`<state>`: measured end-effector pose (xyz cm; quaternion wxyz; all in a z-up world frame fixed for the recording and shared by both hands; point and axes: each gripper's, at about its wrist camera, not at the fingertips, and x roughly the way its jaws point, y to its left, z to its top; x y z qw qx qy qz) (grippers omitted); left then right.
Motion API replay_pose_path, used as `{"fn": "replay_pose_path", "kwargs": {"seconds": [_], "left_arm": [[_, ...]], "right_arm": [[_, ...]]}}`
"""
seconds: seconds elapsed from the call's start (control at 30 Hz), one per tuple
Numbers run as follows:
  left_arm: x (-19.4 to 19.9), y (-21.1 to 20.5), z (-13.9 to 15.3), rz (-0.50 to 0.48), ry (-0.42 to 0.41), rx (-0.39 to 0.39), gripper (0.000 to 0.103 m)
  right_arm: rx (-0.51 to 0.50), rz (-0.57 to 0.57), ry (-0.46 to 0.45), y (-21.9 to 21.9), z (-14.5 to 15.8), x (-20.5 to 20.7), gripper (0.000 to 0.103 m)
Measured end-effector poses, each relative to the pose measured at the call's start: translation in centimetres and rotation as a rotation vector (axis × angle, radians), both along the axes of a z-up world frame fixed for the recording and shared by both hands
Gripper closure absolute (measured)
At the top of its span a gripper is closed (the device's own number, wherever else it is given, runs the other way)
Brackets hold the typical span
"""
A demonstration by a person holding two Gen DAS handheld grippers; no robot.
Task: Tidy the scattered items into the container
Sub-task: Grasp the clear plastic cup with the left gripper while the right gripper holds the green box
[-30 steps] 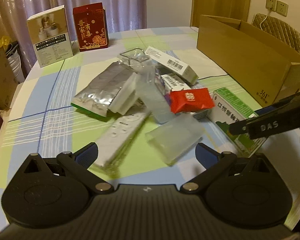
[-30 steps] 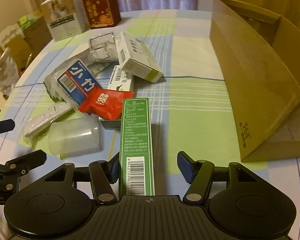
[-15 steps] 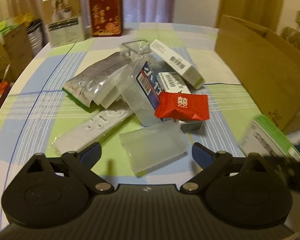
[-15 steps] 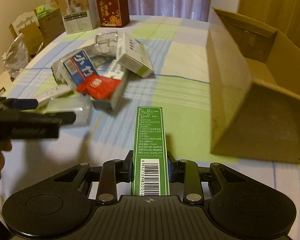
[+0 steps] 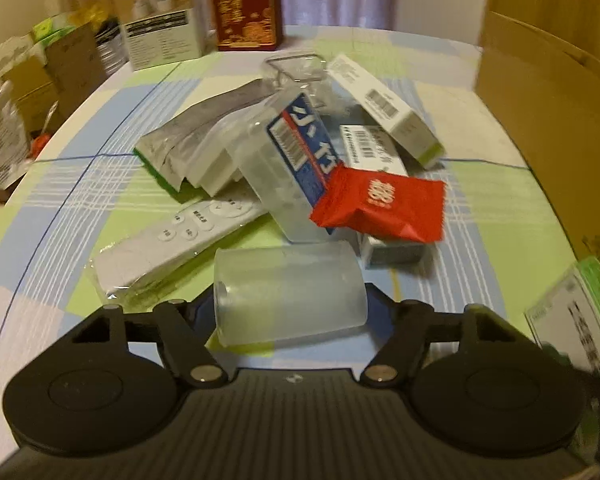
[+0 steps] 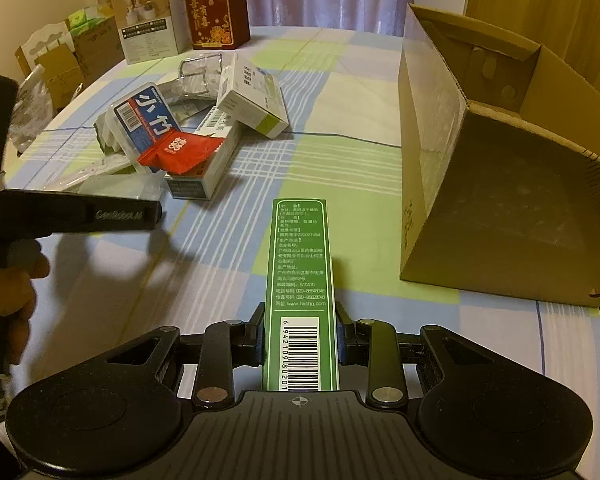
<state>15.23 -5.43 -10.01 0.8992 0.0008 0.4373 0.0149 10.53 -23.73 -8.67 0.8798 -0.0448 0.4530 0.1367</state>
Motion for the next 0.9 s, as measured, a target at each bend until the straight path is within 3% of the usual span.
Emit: {"fn": "replay_pose_path", "kwargs": {"seconds": [0.17, 0.3, 0.5, 0.63, 0.7, 0.9], "left_arm": [[-1.7, 0.7, 0.7, -0.096, -0.006, 0.001, 0.034], [-2.2, 1.0, 0.4, -0.095, -0.023, 0.026, 0.024], [-2.3, 1.3, 0.1, -0.088, -0.005, 0.038, 0.023], [-2.7, 1.1, 0.0, -0.086, 0.008, 0.059, 0.026], [-2.9, 1.0, 0.1, -0.09, 0.021, 0.05, 0.032], [-3.3, 0.7, 0.4, -0.109, 0.023, 0.037, 0.034]], "right_arm": [[-0.02, 0.011, -0.008, 0.3, -0.1, 0.1, 0.069], [-0.036, 0.016, -0.009, 0.6, -0.4, 0.1, 0.069], [-0.051, 0.016, -0.008, 0.7, -0.6, 0.2, 0.069], [-0.058, 0.015, -0.004, 0.8, -0.9, 0.3, 0.069], [-0.059, 0.013, -0.002, 0.8, -0.9, 0.3, 0.069], [-0.06, 0.005, 0.0, 0.7, -0.9, 0.6, 0.069]]}}
